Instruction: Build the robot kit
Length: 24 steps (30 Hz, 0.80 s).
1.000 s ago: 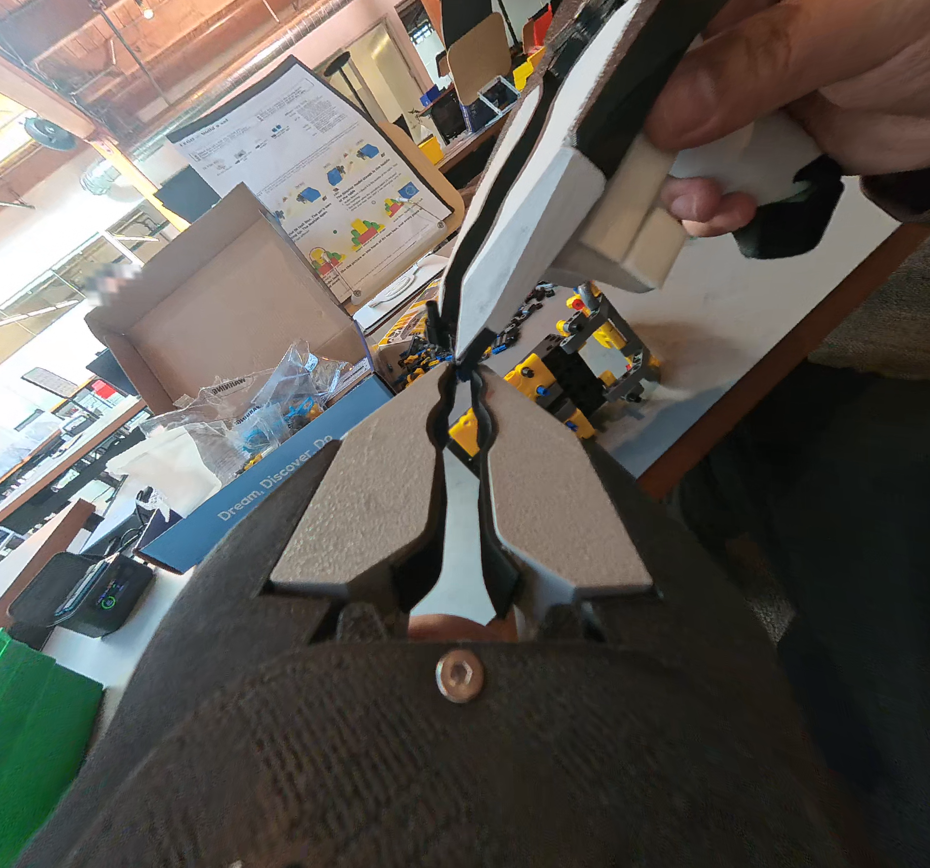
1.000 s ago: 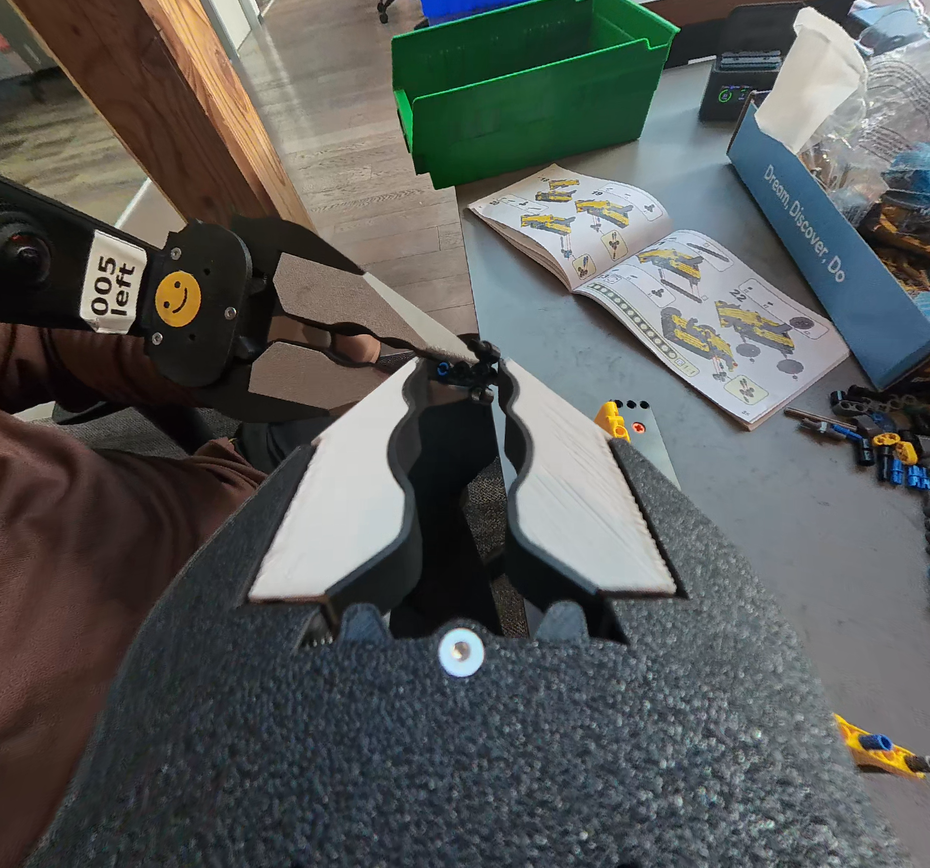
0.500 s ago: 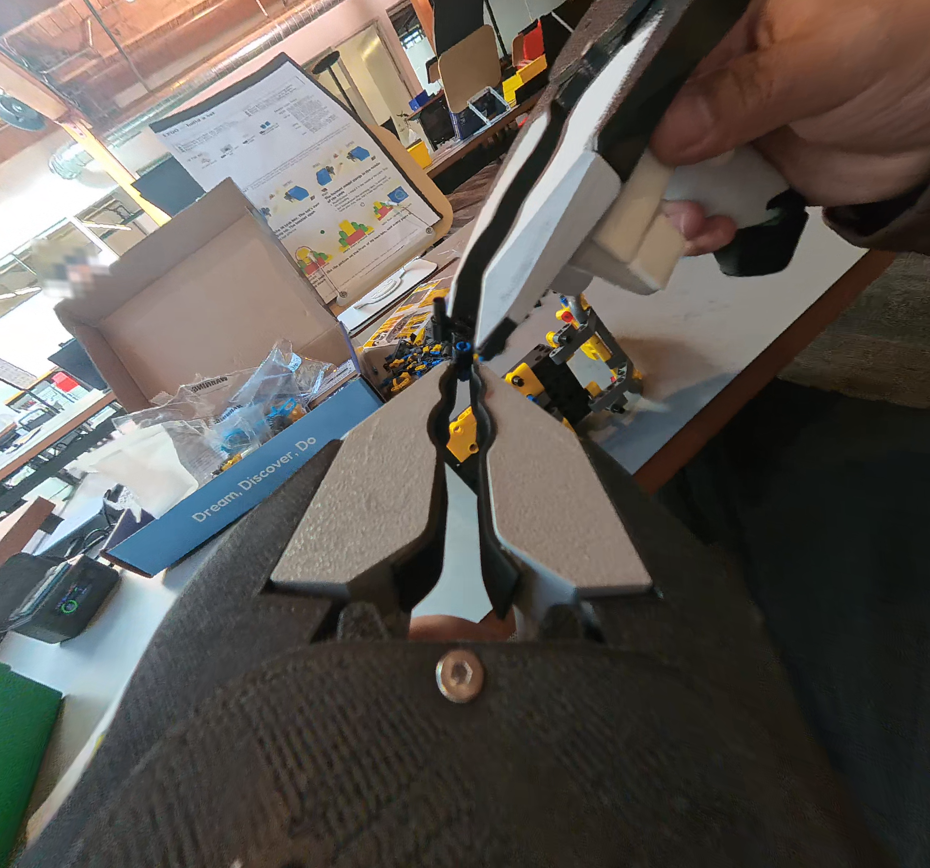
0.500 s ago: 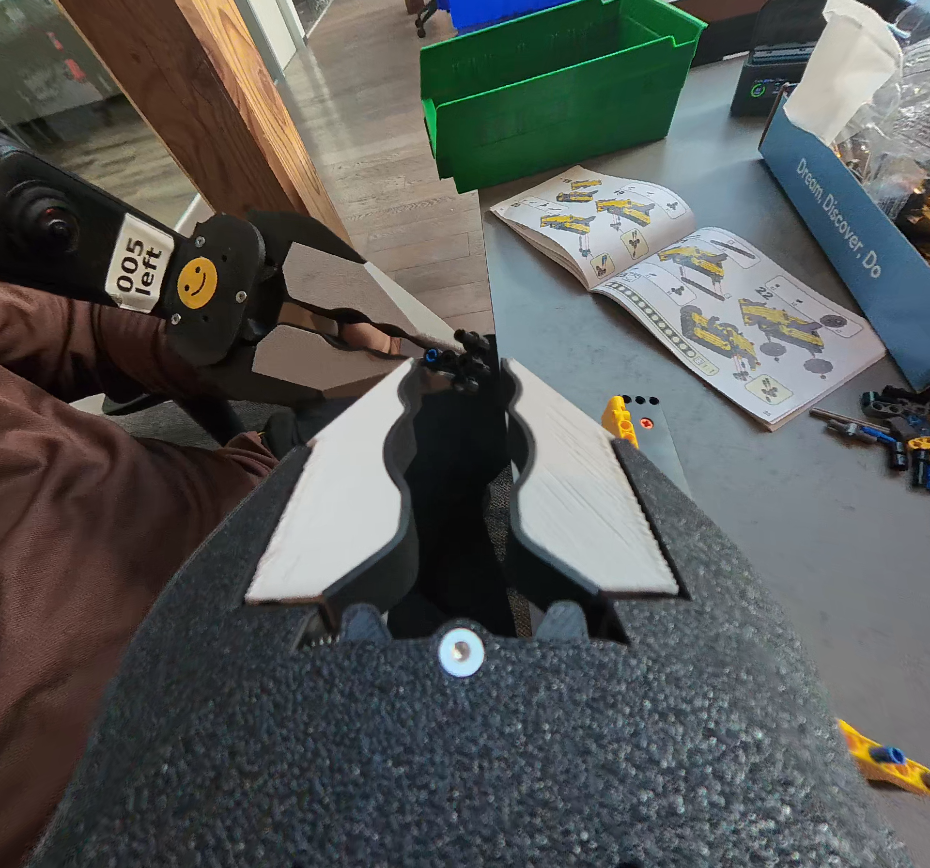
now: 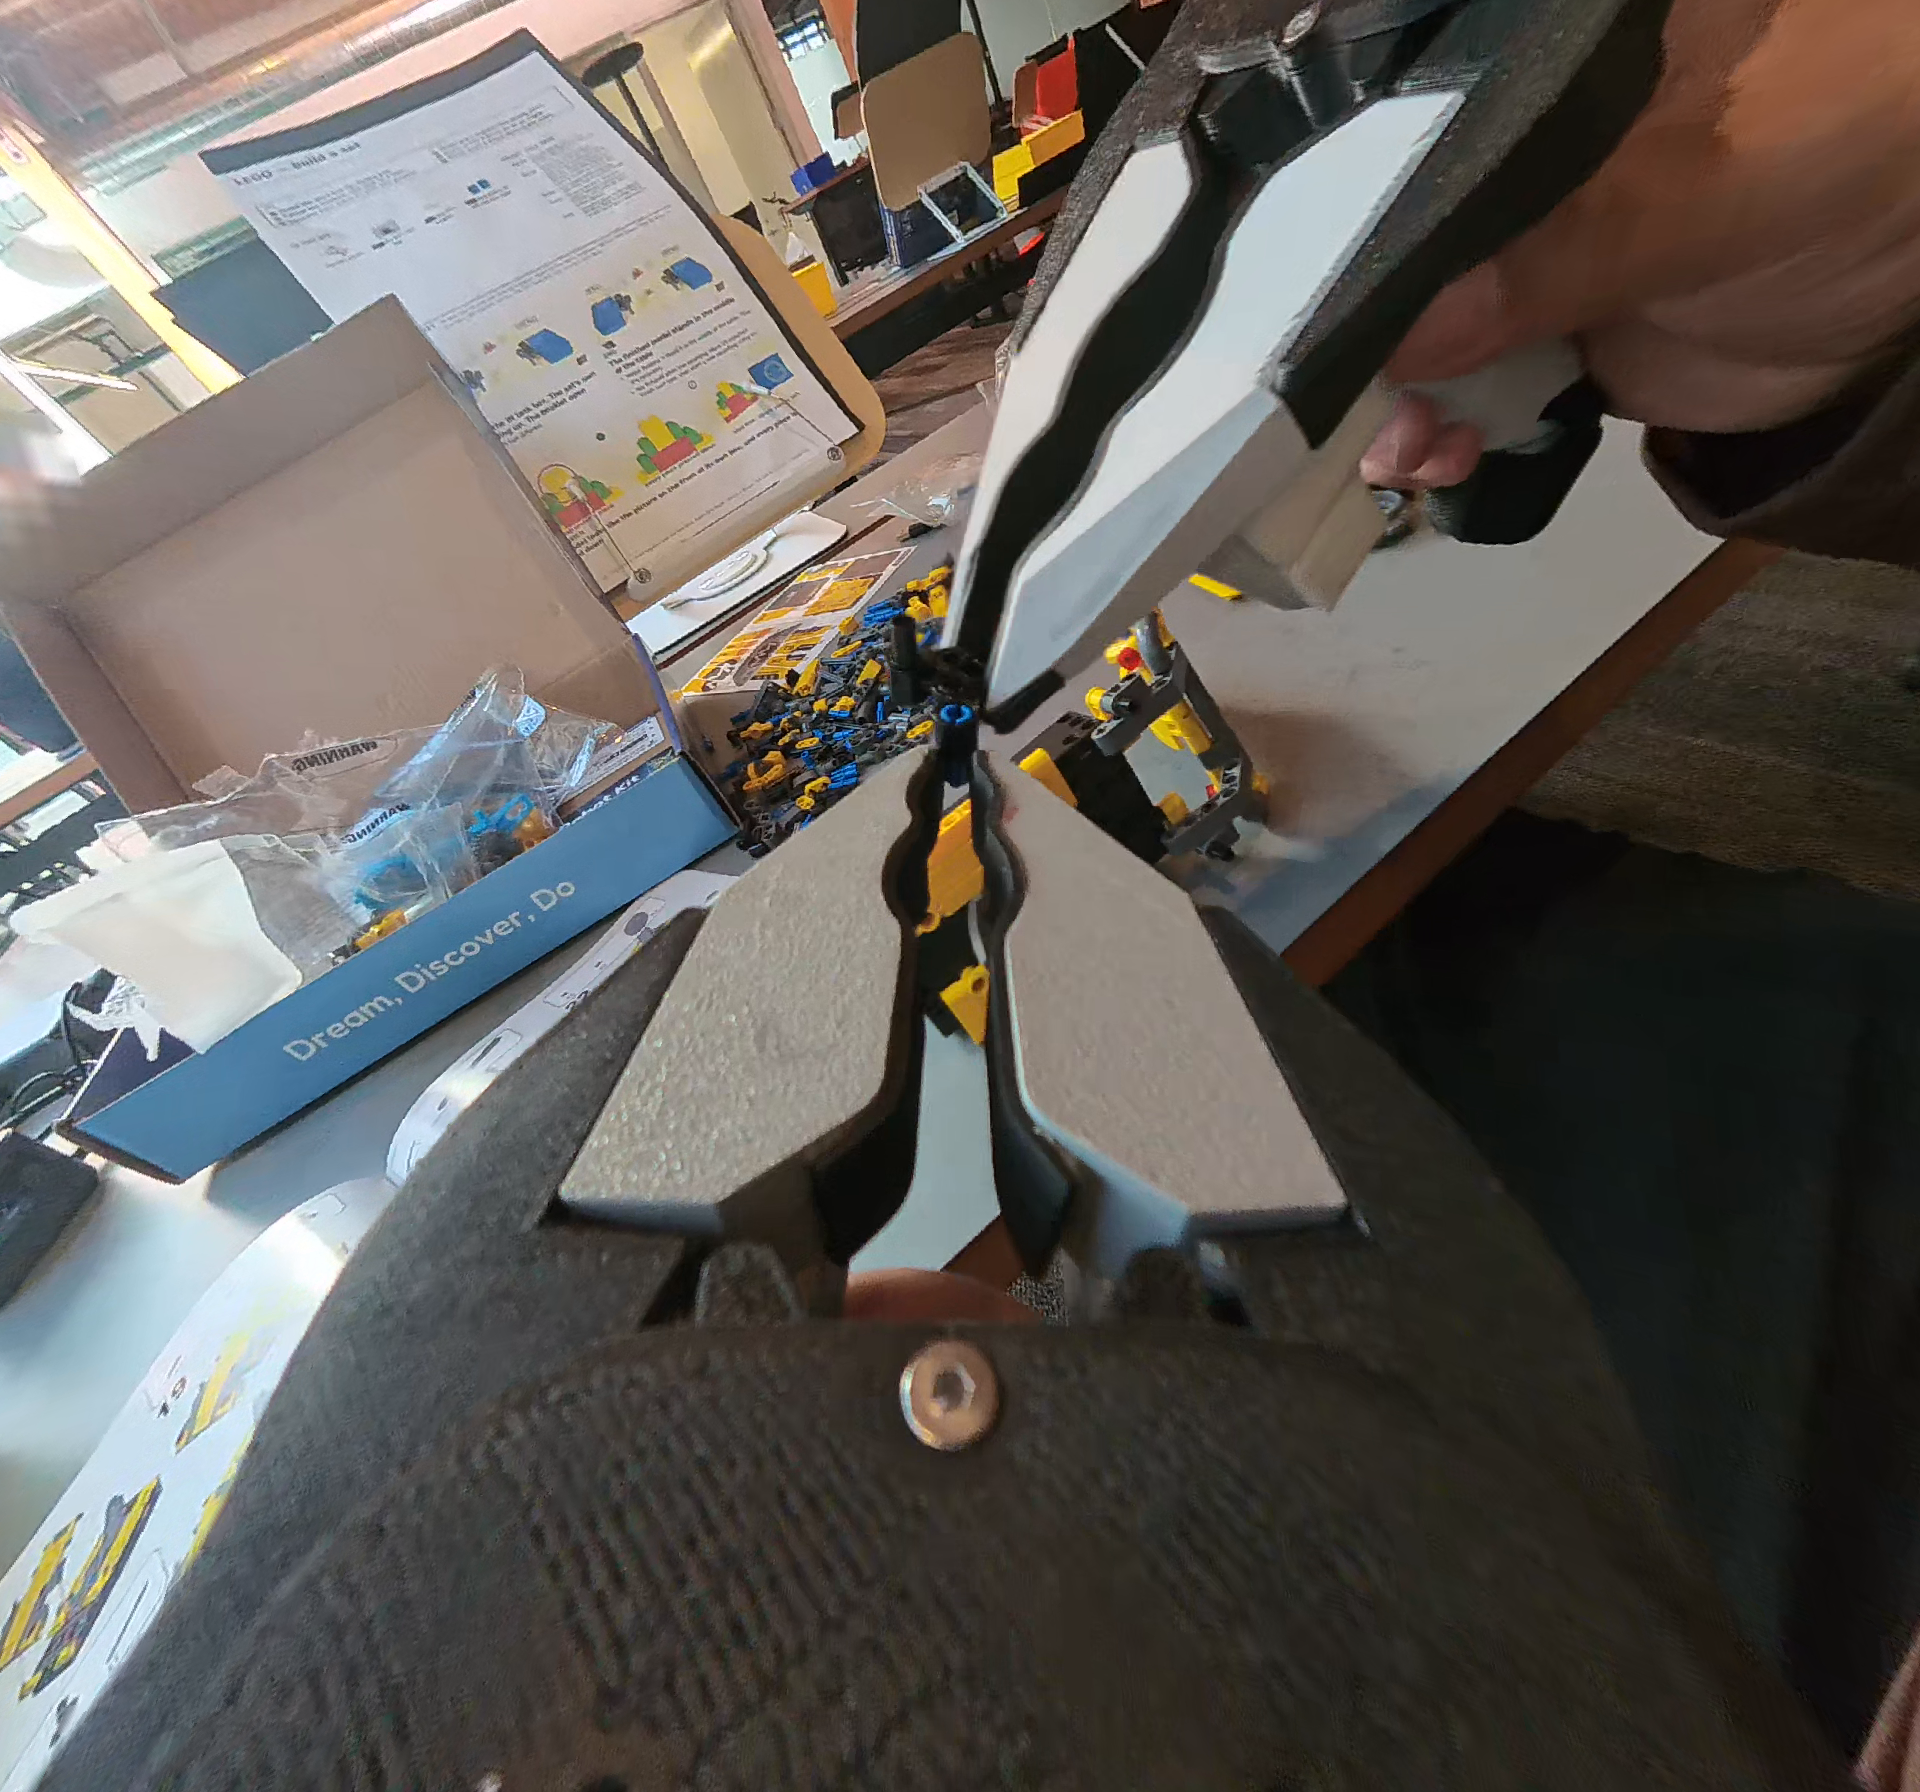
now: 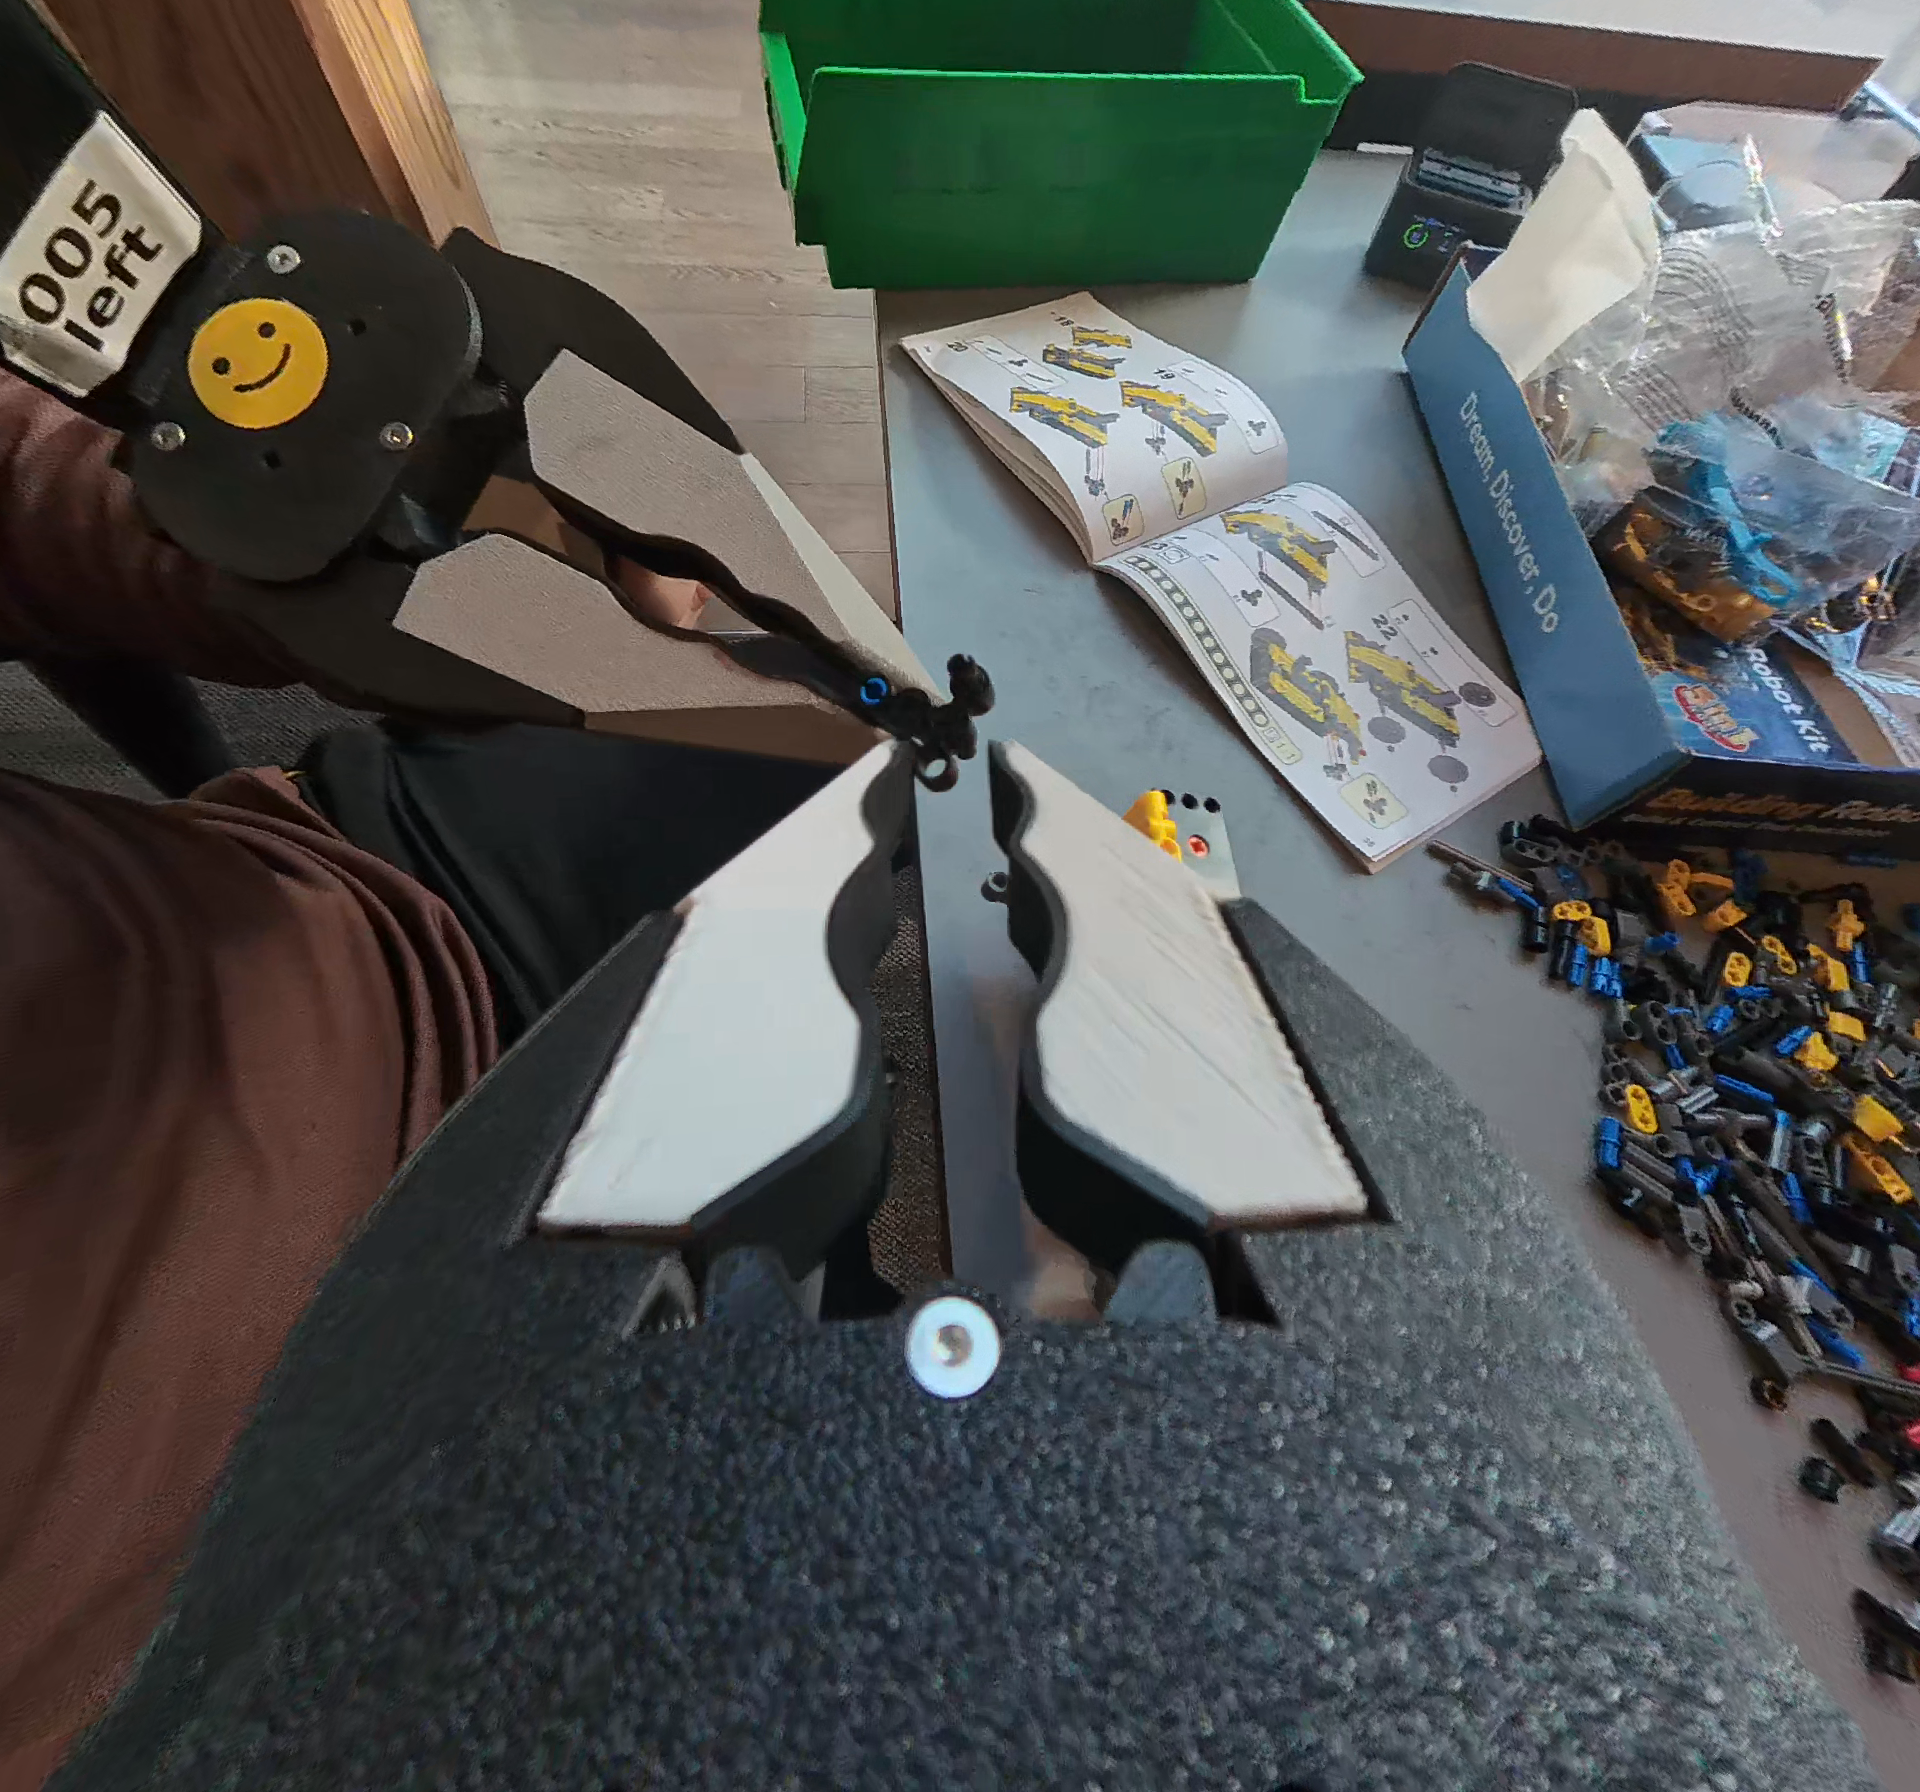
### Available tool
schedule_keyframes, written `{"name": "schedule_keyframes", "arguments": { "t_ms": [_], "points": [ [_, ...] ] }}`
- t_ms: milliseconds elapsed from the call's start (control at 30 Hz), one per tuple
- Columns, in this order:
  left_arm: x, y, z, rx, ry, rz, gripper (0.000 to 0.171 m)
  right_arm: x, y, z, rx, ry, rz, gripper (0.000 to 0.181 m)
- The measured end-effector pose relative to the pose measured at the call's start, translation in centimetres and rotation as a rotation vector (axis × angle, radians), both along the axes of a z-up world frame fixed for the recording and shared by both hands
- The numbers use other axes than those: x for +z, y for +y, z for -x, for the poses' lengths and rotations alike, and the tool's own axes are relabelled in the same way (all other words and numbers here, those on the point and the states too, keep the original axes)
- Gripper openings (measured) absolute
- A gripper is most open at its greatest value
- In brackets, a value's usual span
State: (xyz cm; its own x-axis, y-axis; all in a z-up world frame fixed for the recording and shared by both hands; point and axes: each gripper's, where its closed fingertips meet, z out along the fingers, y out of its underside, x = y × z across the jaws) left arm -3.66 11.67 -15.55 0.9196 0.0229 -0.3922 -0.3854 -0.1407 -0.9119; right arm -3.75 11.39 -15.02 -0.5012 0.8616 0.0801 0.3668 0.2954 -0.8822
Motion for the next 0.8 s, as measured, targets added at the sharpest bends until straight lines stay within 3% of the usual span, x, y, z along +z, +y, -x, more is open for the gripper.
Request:
{"name": "schedule_keyframes", "arguments": {
  "t_ms": [167,300,367,500,700,800],
  "points": [
    [-1.1,0.2,-0.6,-0.061,-0.050,0.064,0.005,-0.9,0.4,-0.3,-0.008,-0.064,0.002,0.004],
    [-2.8,-0.1,-2.0,-0.225,-0.063,0.221,0.043,-0.9,0.4,-1.2,0.053,-0.118,0.115,0.003],
    [-2.4,-0.4,-2.6,-0.320,-0.045,0.221,0.049,-0.8,0.0,-2.3,0.124,-0.166,0.161,0.004],
    [-1.6,-0.7,-4.1,-0.573,-0.115,0.246,0.046,-1.0,0.7,-3.4,0.186,-0.182,0.119,0.004],
    [-1.0,2.9,-3.0,-0.677,-0.170,0.286,0.043,-1.4,3.2,-2.5,0.197,-0.239,0.078,0.004],
    [-0.6,4.5,-2.4,-0.732,-0.235,0.302,0.031,-2.1,4.8,-1.5,0.182,-0.282,0.059,0.003]
  ]
}}
